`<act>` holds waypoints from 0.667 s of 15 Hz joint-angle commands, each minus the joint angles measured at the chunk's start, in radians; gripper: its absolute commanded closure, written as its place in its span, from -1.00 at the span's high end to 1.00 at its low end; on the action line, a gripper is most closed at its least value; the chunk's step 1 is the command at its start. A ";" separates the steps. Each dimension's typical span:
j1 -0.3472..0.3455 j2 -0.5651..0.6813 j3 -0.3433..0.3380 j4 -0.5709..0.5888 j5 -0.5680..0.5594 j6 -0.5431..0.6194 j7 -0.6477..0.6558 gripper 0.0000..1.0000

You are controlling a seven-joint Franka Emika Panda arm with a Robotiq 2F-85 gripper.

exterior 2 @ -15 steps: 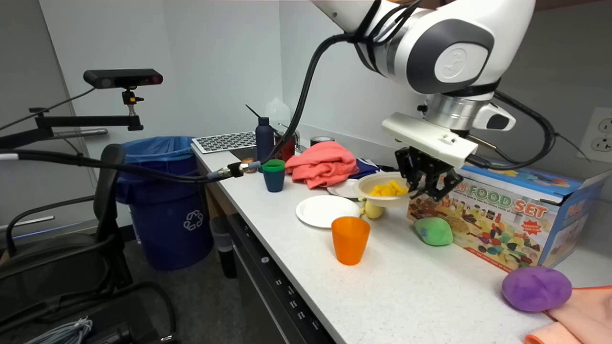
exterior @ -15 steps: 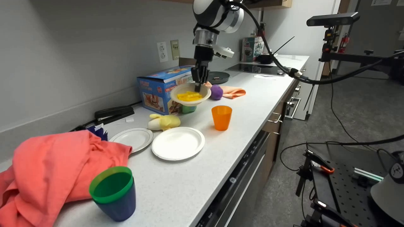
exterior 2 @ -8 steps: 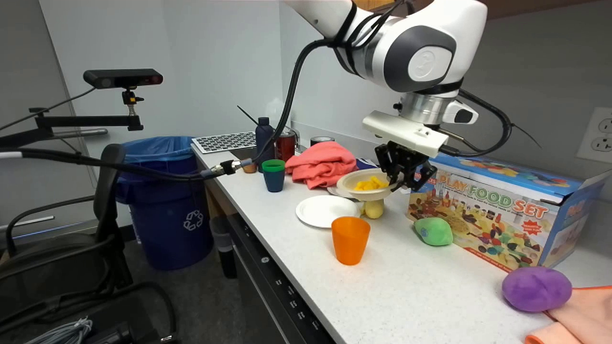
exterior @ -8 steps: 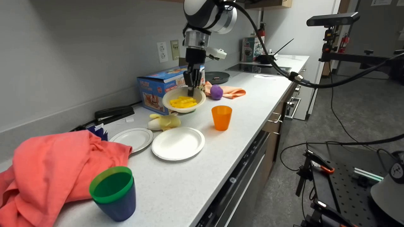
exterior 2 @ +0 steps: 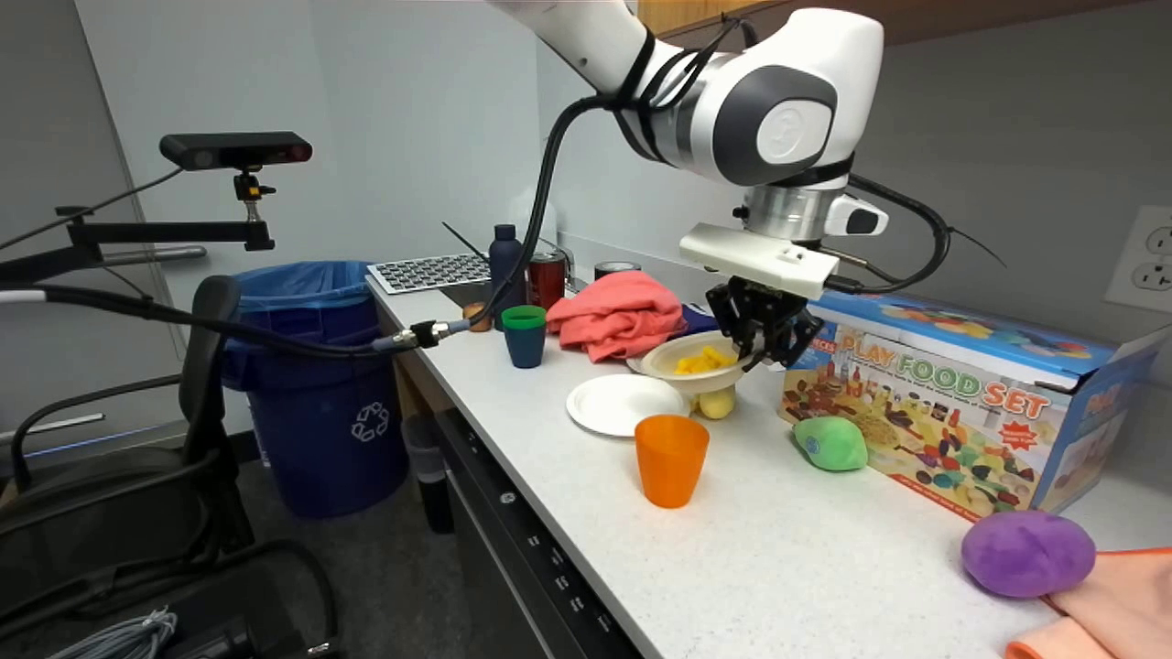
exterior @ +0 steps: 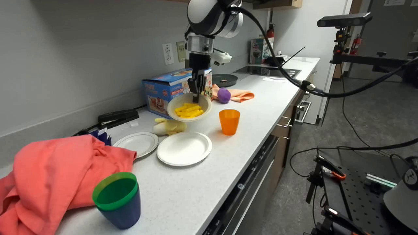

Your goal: Pick up the plate and pour it's contents on the other plate

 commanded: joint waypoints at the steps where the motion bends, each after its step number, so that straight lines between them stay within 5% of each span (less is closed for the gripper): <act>1: 0.012 -0.050 -0.004 -0.076 -0.026 0.049 0.013 -0.97; 10: 0.039 -0.169 -0.007 -0.259 -0.048 0.189 0.013 -0.97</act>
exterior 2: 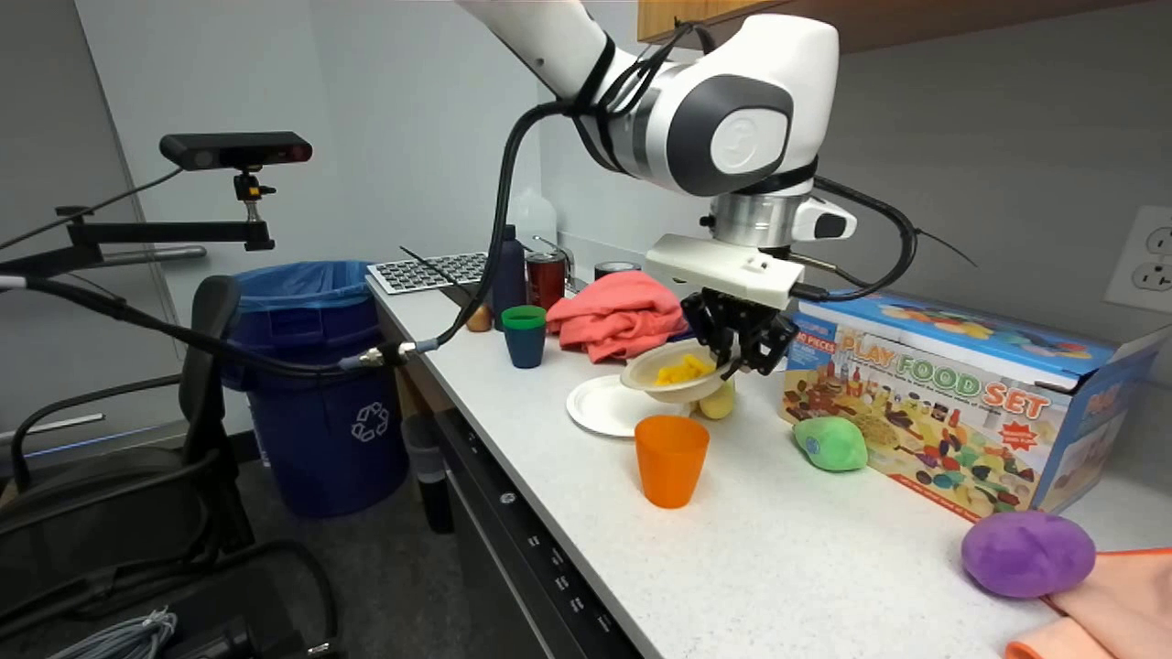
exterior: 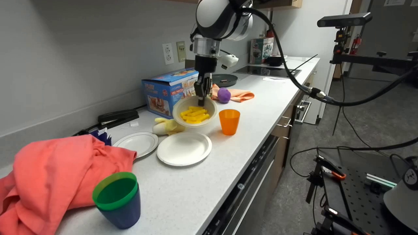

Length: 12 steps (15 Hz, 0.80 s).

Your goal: Pick up the plate and pour it's contents on the other plate

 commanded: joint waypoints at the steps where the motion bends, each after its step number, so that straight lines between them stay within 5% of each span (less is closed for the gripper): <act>1: 0.021 -0.071 -0.007 -0.098 -0.032 0.116 0.018 -0.97; 12: 0.041 -0.116 -0.019 -0.197 -0.066 0.267 0.169 -0.97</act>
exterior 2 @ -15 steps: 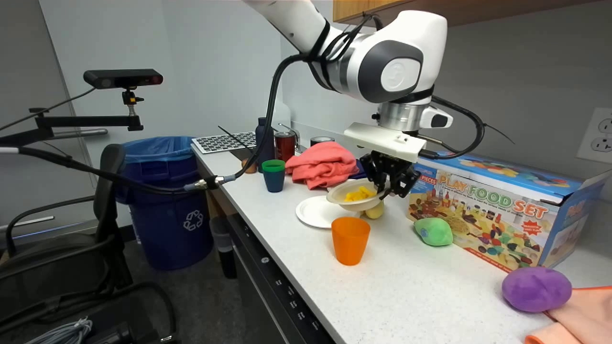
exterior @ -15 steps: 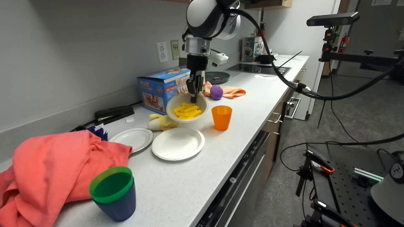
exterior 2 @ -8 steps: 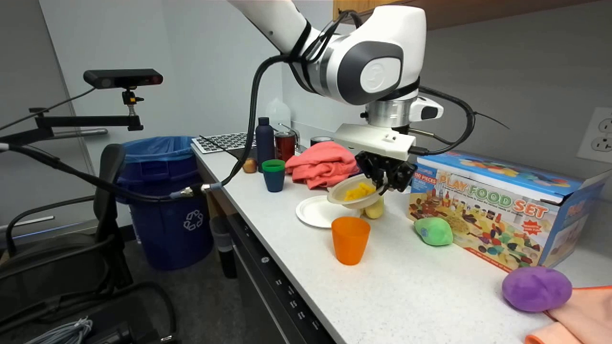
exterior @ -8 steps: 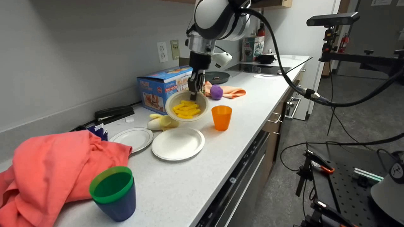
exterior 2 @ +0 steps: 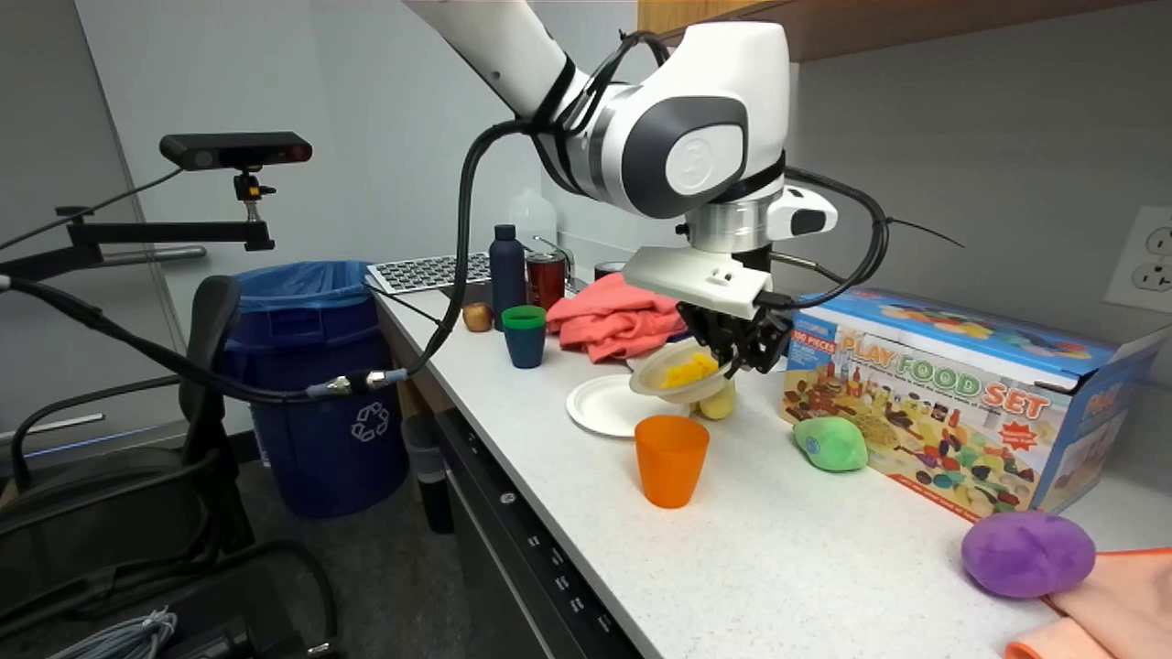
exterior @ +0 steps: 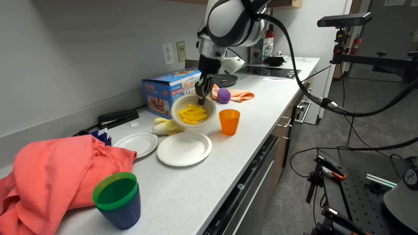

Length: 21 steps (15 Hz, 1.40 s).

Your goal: Pick up the plate and pour it's contents on the other plate

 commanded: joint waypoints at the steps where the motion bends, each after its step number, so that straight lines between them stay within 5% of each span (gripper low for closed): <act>1: 0.019 -0.038 -0.016 -0.040 -0.025 0.032 0.065 -0.97; 13: 0.039 -0.037 -0.056 -0.091 -0.210 0.200 0.188 -0.97; 21: 0.058 -0.040 -0.093 -0.097 -0.355 0.191 0.244 -0.97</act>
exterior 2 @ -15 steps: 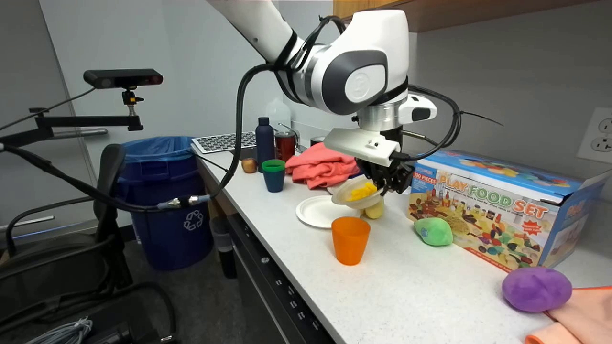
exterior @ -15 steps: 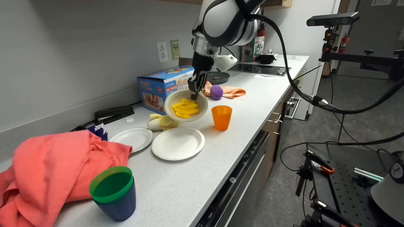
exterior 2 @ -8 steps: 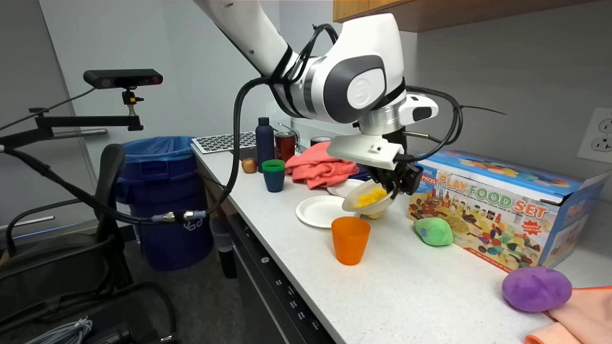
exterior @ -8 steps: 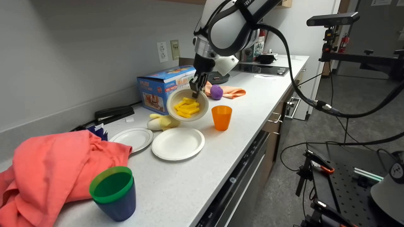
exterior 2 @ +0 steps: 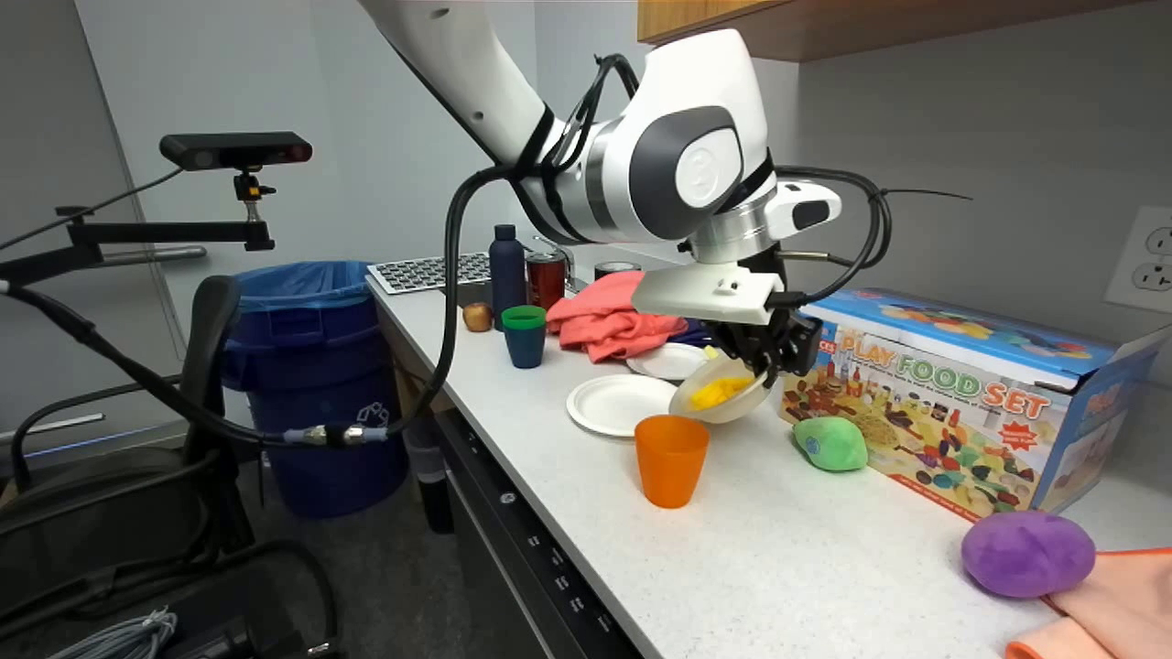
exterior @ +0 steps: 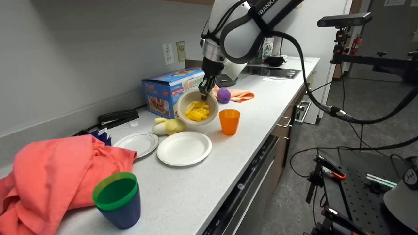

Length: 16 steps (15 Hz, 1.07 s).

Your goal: Pick up the plate and pour it's contents on the other plate

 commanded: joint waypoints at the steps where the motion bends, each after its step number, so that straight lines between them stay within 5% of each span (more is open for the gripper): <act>1: 0.028 -0.027 -0.032 -0.023 -0.067 0.000 0.044 -0.97; 9: 0.002 -0.047 0.051 -0.029 0.163 -0.143 -0.112 -0.97; 16: 0.016 -0.050 0.023 -0.026 0.104 -0.136 -0.059 -0.97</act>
